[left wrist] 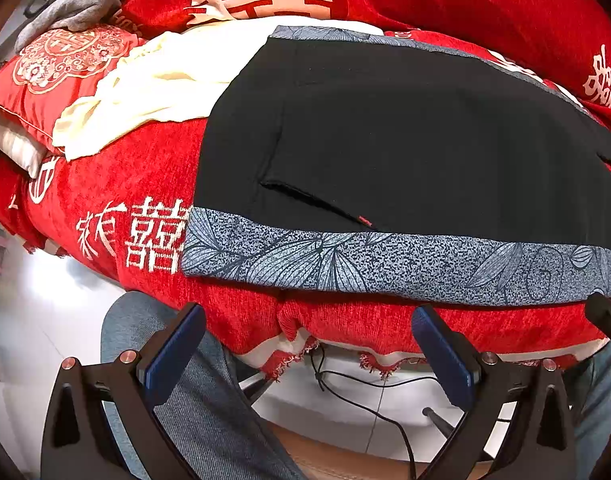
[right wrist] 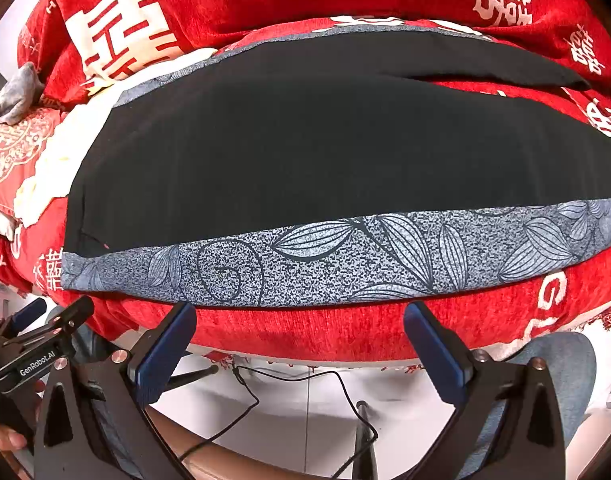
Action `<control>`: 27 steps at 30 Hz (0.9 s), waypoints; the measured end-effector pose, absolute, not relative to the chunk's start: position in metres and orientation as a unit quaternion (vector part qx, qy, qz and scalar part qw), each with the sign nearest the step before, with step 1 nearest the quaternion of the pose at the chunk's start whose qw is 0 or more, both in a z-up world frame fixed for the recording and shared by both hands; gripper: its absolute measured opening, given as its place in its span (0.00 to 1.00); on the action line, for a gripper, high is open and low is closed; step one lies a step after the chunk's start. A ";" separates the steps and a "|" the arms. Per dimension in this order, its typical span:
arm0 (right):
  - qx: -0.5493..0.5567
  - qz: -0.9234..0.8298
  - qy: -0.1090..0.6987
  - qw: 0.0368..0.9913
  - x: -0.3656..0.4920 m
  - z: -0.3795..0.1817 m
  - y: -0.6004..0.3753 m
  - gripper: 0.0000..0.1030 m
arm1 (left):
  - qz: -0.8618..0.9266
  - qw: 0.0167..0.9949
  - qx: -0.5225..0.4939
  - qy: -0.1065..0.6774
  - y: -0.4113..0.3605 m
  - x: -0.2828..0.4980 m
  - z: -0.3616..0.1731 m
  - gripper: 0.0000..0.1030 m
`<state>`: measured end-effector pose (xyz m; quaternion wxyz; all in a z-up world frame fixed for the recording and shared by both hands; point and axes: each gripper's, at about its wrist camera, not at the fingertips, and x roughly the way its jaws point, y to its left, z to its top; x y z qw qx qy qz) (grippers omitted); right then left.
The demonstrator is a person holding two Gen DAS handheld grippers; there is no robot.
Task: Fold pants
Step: 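Move both grippers to the grey waistband and close on it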
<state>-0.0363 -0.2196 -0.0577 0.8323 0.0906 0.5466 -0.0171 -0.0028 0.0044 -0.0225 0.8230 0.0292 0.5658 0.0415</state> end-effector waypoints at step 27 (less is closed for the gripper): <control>0.407 0.247 0.501 0.723 -0.021 -0.137 -0.235 0.66 | -0.148 0.810 -0.176 0.539 0.047 0.006 -0.034 0.91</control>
